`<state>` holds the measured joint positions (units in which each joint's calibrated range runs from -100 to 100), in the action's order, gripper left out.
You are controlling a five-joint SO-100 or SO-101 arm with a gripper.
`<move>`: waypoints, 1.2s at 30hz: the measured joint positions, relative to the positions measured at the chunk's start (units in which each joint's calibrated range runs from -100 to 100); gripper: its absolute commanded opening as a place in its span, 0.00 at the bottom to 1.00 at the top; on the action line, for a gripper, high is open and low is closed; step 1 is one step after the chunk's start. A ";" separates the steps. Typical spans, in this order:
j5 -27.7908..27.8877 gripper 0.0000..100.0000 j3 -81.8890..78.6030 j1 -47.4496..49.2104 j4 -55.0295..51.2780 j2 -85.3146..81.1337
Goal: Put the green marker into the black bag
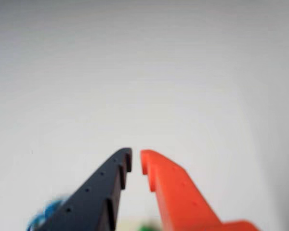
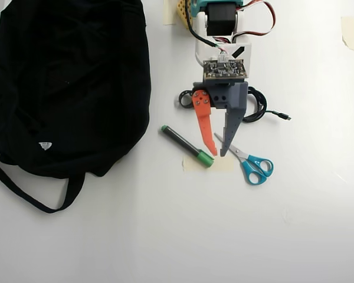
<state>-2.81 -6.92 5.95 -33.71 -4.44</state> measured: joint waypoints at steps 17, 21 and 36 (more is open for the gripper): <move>0.00 0.02 0.00 0.00 -26.79 0.00; 0.00 0.02 0.00 0.00 -31.26 0.00; 0.20 0.02 0.00 0.00 -44.40 0.00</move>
<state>-2.61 -6.92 5.95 -78.10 -4.44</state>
